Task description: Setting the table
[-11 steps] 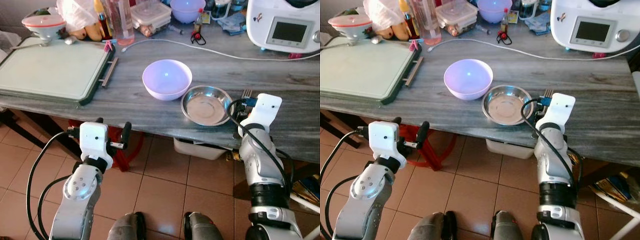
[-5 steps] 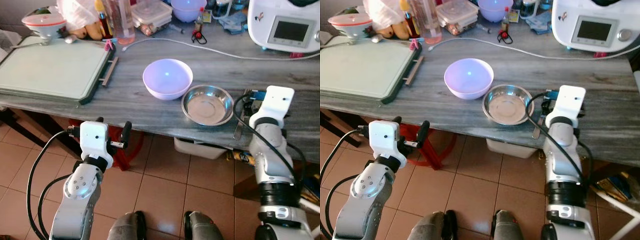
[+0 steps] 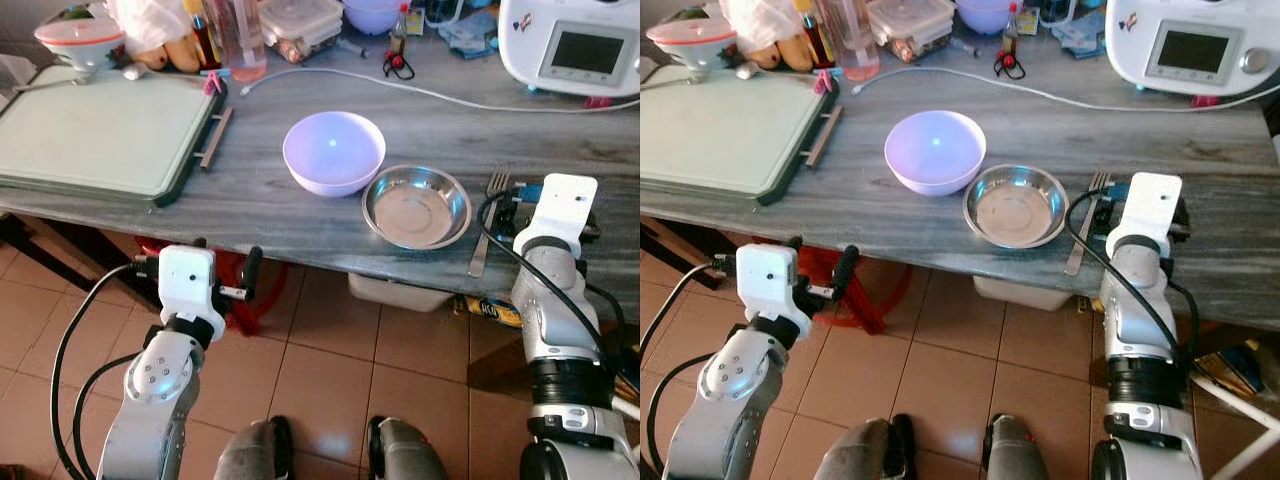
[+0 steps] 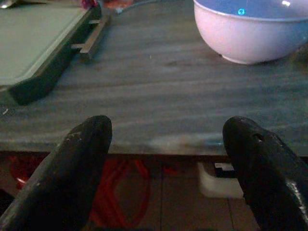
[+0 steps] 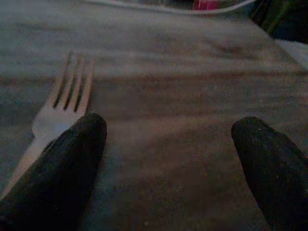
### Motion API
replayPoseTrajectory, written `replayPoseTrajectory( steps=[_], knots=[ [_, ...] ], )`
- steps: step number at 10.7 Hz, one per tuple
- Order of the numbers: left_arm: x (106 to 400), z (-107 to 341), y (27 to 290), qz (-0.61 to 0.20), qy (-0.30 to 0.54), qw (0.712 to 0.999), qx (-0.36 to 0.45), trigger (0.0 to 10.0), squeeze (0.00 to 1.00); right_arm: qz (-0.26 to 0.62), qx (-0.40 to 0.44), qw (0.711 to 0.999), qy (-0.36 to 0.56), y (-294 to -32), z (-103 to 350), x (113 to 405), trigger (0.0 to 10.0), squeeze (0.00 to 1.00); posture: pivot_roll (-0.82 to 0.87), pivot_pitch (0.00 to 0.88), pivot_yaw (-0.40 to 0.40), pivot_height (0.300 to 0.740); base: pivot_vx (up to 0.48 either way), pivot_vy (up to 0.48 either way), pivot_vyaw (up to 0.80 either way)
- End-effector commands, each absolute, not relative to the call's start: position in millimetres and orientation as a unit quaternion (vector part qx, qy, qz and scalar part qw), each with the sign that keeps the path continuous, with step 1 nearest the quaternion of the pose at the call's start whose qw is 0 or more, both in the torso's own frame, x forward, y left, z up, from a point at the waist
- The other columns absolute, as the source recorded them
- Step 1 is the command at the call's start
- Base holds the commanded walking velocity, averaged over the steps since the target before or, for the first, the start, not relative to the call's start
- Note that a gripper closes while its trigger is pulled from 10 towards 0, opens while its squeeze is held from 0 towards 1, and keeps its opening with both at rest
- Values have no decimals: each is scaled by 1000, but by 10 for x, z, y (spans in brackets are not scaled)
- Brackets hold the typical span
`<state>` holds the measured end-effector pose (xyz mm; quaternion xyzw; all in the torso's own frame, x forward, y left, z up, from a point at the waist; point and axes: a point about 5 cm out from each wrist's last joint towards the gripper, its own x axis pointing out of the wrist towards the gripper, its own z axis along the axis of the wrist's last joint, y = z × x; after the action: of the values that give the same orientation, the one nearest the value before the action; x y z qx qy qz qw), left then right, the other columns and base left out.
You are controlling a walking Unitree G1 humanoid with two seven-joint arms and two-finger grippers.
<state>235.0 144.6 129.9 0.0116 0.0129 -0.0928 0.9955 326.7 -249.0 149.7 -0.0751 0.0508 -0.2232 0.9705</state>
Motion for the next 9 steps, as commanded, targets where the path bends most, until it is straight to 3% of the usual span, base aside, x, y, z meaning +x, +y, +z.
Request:
replayPoseTrajectory(
  steps=[1, 9],
  knots=[
    [2325, 1325, 1469, -94, 13, 995, 13, 10000, 0, -232, -64, 967, 78, -2530, 1408, 3251, 10000, 1000, 5, 227, 80, 740, 0, 0, 0],
    [2320, 1323, 1466, -98, 20, 995, 13, 10000, 0, -169, -41, 980, 97, -2418, 1412, 3381, 10000, 1000, 4, 228, 82, 740, 0, 0, 0]
  ],
)
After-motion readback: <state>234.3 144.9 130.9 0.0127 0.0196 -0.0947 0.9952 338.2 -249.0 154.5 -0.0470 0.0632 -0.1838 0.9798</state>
